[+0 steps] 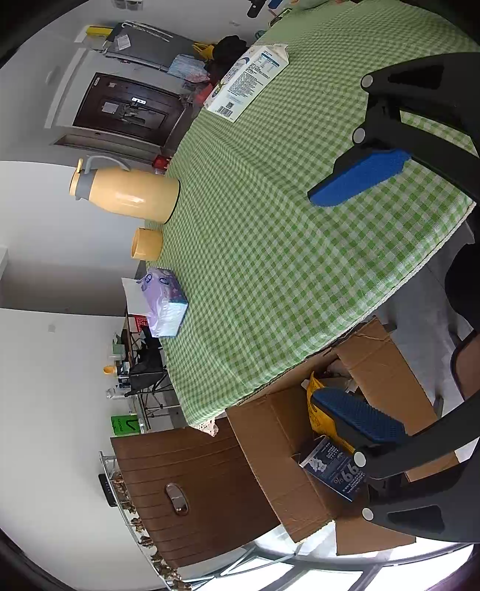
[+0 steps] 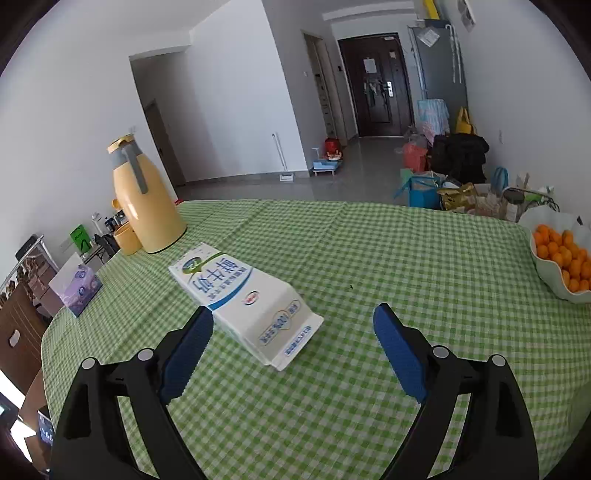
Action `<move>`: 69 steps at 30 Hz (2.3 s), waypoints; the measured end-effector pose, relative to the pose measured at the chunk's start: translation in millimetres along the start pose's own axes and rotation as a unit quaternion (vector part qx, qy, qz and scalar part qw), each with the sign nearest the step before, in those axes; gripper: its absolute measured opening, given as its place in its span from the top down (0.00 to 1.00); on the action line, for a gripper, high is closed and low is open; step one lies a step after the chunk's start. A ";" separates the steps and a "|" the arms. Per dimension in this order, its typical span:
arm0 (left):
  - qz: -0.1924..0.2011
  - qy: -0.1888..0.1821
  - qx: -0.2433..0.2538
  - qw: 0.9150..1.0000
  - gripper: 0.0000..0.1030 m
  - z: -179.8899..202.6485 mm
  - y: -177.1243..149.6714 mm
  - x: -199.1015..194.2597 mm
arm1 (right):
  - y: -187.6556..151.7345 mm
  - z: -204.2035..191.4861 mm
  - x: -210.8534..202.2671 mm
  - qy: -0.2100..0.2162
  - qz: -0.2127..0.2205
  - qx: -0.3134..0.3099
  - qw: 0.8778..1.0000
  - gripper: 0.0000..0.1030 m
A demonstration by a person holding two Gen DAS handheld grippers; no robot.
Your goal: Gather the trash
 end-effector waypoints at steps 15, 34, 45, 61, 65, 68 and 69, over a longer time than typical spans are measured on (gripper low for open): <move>-0.005 0.032 -0.010 0.999 0.07 -23.6 -2.8 5.9 | -55.1 -83.8 109.1 0.080 -0.052 -0.215 0.972 0.14; -0.028 0.027 -0.007 0.999 0.07 -28.2 -19.0 7.7 | -60.8 -82.0 120.8 0.127 -0.071 -0.280 0.949 0.64; -0.027 0.011 -0.003 1.000 0.07 -16.8 -23.0 2.1 | -86.9 -98.3 46.2 0.167 -0.057 -0.283 0.943 1.00; -0.024 -0.029 -0.016 0.999 0.07 4.3 -20.2 0.7 | -84.6 -76.5 -32.6 0.116 -0.035 -0.267 0.956 0.35; -0.033 -0.046 -0.002 0.998 0.07 18.9 -26.0 4.5 | -64.1 -64.6 -18.4 0.104 -0.007 -0.253 0.962 0.10; -0.036 -0.052 0.003 0.998 0.07 26.7 -27.0 5.0 | -67.3 -79.0 13.6 0.138 -0.030 -0.239 0.961 0.10; -0.037 -0.053 0.005 0.998 0.07 29.0 -26.9 4.5 | -65.9 -83.6 26.9 0.136 -0.030 -0.248 0.959 0.10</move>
Point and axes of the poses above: each gripper's, at about its wrist camera, not at the fingertips, and x roughly the way its jaws point, z to its right, y to its top, the point moved 10 cm from there along x, roughly the way its jaws point, and after that the axes turned 14 degrees about z, right-handed, at the moved point
